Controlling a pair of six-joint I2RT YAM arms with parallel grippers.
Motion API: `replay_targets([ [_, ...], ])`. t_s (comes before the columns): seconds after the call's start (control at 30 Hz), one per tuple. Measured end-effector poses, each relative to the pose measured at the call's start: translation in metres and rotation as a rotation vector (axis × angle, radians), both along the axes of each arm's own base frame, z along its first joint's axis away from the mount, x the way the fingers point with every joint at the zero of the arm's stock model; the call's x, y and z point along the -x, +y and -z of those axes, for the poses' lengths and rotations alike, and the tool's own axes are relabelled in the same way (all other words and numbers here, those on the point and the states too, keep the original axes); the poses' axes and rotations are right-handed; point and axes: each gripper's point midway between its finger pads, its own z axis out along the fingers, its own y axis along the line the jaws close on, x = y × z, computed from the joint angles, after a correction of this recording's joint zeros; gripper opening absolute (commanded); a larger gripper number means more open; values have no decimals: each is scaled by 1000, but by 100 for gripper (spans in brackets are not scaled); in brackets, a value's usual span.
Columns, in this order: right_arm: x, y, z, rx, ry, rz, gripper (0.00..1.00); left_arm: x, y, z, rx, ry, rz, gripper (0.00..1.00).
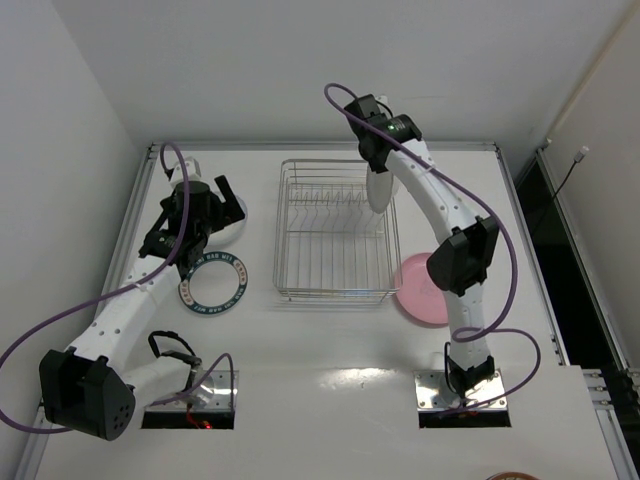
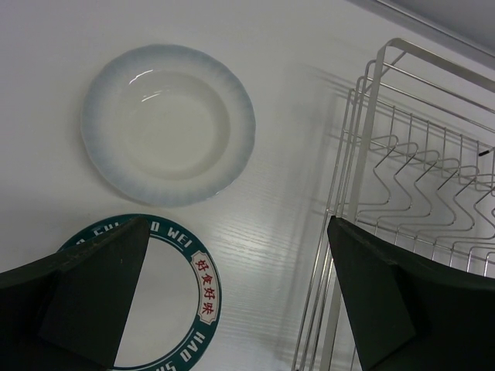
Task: Load the plates into the dish rack
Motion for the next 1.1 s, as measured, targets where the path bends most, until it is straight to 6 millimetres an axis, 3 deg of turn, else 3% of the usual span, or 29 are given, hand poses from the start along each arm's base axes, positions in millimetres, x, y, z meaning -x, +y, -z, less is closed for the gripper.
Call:
replay_targets([
  [0.2,1,9,5,-38,16,-24,0,0,0,0,-1,0,0,100],
  [0.4,7,10,34,-21,79,-32,0,0,0,0,-1,0,0,100],
  [1.1,3,25,45,-15,67,-48,0,1,1,0,-6,5,-6,100],
])
